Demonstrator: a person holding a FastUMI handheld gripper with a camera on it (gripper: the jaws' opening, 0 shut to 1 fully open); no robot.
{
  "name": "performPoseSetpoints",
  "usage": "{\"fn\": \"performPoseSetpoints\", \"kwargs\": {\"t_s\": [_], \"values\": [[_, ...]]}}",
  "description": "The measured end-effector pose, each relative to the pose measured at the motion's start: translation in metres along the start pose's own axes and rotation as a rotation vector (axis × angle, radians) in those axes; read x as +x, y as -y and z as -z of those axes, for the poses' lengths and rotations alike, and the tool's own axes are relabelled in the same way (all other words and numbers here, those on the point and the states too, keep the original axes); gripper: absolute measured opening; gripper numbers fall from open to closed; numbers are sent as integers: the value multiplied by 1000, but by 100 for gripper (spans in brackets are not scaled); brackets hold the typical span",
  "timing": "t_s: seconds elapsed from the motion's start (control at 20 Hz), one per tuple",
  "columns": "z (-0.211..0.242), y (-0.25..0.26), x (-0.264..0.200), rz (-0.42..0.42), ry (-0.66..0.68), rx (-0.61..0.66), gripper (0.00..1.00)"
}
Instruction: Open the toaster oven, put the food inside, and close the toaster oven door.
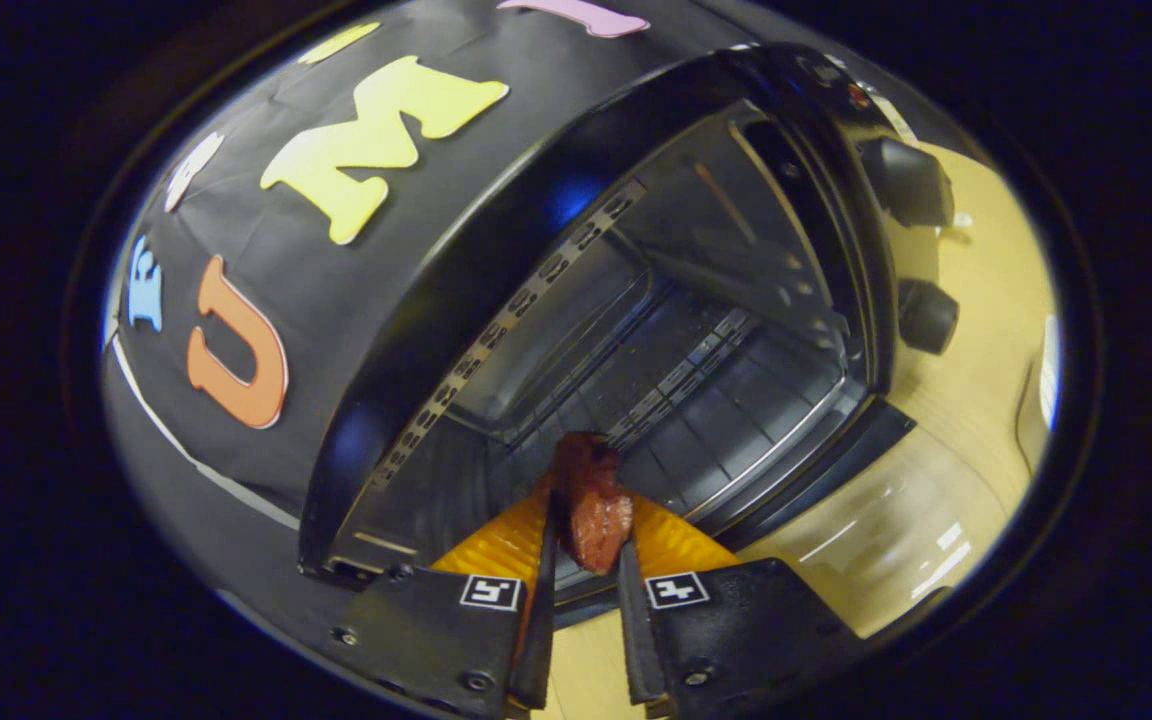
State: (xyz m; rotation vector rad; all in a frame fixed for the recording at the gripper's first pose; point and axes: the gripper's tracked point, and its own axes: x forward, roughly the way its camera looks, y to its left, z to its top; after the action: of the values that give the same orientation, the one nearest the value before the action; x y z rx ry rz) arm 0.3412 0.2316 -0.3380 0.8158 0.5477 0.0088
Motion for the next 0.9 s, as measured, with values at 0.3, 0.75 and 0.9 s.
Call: {"fn": "performPoseSetpoints", "kwargs": {"t_s": [0.3, 0.75, 0.9], "values": [[1, 10, -12, 59, -30, -214, 72], [-1, 27, -50, 66, -57, -320, 87], [-8, 27, -82, 47, -31, -361, 87]]}}
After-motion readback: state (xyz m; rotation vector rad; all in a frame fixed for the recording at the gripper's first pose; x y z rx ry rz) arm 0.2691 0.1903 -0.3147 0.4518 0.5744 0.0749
